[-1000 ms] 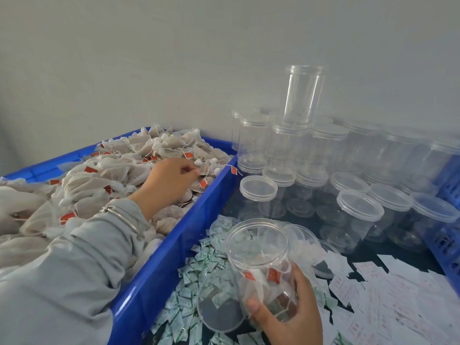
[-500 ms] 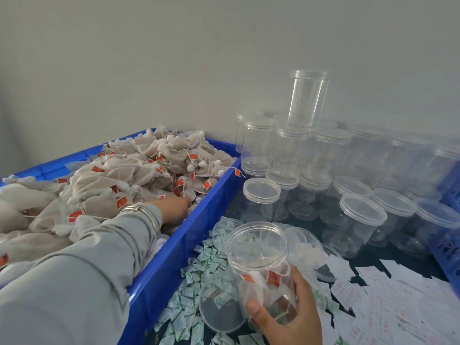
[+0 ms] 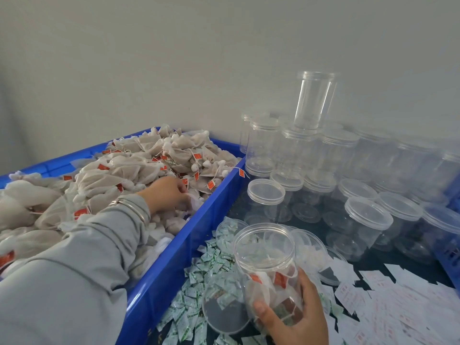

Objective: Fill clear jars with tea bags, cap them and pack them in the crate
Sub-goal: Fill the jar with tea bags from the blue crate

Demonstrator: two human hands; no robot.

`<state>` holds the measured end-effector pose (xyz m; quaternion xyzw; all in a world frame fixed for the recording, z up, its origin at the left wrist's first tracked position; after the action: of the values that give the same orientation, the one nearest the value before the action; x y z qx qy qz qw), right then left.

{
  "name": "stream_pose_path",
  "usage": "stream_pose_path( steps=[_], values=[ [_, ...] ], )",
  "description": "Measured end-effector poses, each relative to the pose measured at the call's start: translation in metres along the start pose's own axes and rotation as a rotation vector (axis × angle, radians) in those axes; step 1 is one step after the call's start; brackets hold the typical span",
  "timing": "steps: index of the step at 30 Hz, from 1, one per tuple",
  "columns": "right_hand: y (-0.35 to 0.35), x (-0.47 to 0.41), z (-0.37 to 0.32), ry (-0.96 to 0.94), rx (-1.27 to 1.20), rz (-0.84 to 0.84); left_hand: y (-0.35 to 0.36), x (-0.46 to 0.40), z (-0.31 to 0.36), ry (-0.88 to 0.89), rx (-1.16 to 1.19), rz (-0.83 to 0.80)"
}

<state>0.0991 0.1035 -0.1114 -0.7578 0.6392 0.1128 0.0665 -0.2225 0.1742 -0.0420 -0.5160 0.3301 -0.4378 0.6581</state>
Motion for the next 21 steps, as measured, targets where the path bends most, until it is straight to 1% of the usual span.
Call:
stream_pose_path(
  steps=[3, 5, 9, 12, 14, 16, 18, 21],
  values=[
    [0.000, 0.001, 0.002, 0.018, -0.014, 0.007, -0.011, 0.001, -0.006, -0.082, 0.252, 0.052],
    [0.000, 0.001, 0.001, 0.000, -0.009, 0.015, -0.013, 0.003, -0.006, -0.126, 0.419, 0.059],
    [-0.002, 0.001, -0.001, -0.011, -0.019, 0.027, -0.022, 0.006, 0.003, -0.122, 0.593, 0.108],
    [-0.002, 0.002, -0.002, -0.010, -0.030, 0.028, -0.030, 0.008, 0.009, -0.113, 0.817, 0.119],
    [-0.002, 0.003, -0.001, -0.016, -0.022, 0.022, -0.034, 0.012, 0.019, -0.055, 0.937, 0.105],
    [-0.002, 0.003, 0.000, -0.010, -0.031, 0.015, -0.037, 0.018, 0.033, 0.039, 1.006, 0.080],
    [-0.002, 0.003, 0.001, -0.008, -0.022, 0.020, -0.036, 0.027, 0.052, 0.126, 1.066, 0.017],
    [-0.002, 0.003, 0.003, 0.012, -0.020, 0.026, -0.029, 0.041, 0.081, 0.248, 1.071, -0.115]
  ],
)
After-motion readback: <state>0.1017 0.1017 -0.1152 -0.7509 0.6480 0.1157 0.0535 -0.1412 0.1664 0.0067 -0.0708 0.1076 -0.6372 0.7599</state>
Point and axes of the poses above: each hand's wrist, its own x-axis away from the middle knuckle, its own y-axis out of the palm, z = x × y, the point moved 8 cm from there along -x, towards the middle knuckle, and after that the axes turned 13 degrees about -x, right-handed, at the moved point
